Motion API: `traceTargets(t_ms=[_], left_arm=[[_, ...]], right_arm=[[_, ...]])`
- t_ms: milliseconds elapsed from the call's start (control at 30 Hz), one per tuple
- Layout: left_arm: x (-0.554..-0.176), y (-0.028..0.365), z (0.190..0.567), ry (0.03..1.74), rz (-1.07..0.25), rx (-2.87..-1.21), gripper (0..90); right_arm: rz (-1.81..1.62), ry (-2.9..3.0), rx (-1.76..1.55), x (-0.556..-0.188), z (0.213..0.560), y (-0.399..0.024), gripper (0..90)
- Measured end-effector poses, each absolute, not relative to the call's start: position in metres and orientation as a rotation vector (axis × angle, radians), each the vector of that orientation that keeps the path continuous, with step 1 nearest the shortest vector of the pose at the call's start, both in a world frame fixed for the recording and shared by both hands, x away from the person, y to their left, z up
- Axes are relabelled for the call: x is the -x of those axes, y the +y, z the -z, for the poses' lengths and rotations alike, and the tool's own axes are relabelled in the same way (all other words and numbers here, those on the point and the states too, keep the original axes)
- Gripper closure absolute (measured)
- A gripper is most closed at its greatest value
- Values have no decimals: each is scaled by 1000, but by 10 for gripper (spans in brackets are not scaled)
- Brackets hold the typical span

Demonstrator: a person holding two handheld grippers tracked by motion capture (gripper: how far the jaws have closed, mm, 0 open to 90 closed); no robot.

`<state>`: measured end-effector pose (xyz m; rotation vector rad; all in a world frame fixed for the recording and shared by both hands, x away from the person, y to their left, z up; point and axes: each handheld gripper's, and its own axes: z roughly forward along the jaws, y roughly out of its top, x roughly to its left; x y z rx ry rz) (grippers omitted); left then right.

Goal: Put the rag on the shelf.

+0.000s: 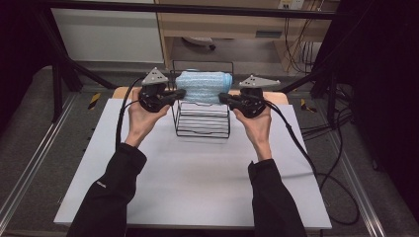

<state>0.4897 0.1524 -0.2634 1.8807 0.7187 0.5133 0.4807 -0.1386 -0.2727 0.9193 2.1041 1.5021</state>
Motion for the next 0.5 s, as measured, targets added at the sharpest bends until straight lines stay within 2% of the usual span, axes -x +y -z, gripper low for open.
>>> traceTargets(t_ms=[267, 500], left_arm=[[-487, 155, 262, 720, -504, -1861, 887], [-477, 166, 253, 751, -500, -1839, 766]], right_arm=[[-1522, 2082, -892, -478, 276, -141, 777], [-1548, 2059, -882, -467, 268, -150, 587]])
